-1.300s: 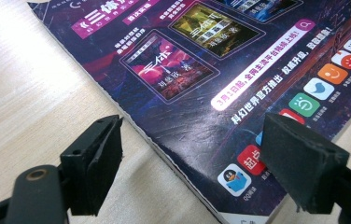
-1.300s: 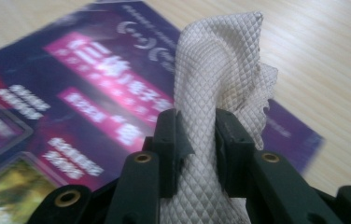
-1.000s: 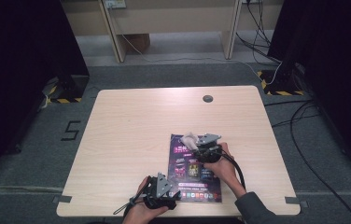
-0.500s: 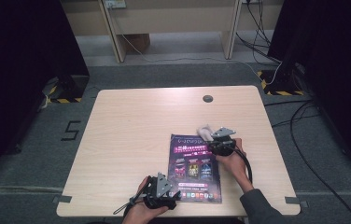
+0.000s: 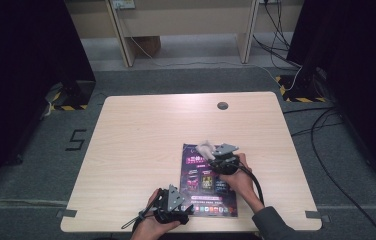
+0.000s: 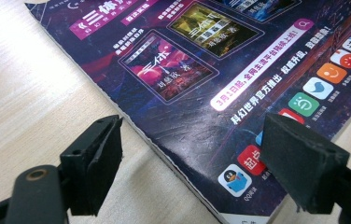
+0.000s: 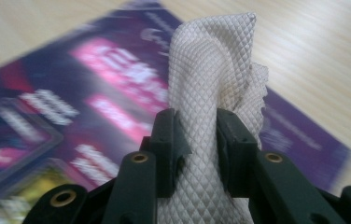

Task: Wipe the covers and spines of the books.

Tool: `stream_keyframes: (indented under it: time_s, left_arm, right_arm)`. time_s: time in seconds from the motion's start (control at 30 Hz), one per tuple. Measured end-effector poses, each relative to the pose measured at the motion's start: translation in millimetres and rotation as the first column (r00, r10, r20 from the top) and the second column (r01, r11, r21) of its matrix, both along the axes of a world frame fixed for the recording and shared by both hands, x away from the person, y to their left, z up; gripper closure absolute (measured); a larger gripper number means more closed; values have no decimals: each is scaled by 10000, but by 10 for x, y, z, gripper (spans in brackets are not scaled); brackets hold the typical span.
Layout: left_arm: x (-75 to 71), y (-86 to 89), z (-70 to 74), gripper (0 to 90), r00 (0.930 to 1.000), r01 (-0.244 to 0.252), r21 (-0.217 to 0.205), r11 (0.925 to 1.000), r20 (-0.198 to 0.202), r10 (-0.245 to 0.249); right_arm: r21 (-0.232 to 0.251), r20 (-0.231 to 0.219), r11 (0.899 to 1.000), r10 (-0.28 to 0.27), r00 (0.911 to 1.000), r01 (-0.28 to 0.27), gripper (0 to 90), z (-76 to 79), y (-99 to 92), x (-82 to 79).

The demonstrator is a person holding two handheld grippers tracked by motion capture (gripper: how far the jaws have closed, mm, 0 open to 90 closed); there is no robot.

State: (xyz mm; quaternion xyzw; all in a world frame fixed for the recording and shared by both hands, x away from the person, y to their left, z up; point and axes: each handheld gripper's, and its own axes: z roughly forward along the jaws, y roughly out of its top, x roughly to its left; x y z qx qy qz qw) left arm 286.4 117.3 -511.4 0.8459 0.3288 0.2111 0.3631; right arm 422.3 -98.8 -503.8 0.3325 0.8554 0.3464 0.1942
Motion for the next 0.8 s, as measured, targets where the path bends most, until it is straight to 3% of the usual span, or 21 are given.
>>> stream_keyframes:
  time_s: [0.1, 0.2, 0.43, 0.6, 0.73, 0.8]
  left_arm:
    - [-1, 1, 1, 203, 10000, 18, 29, 10000, 14, -18]
    - [-5, 0, -1, 204, 10000, 28, 17, 10000, 53, -28]
    - [-5, 0, -2, 204, 10000, 25, 12, 10000, 54, -25]
    - [-3, 1, -1, 204, 10000, 31, 13, 10000, 41, -31]
    - [0, 2, -1, 204, 10000, 15, -7, 10000, 18, -15]
    - [2, 2, 0, 203, 10000, 20, -1, 10000, 5, -20]
  right_arm:
    - [-105, 57, 9992, 391, 9992, -391, 708, -2, 115, -54]
    - [-83, 20, 9990, 442, 9990, -442, 709, -1, 117, -46]
    - [-130, 79, 9996, -269, 9996, 270, 715, 1, -67, 56]
    - [118, -26, 9965, -828, 9966, 828, 714, -4, -250, 122]
    - [-316, 271, 9962, -799, 9964, 808, 714, 3, -178, 91]
    - [-264, 279, 9975, -646, 9975, 653, 713, -2, -107, 67]
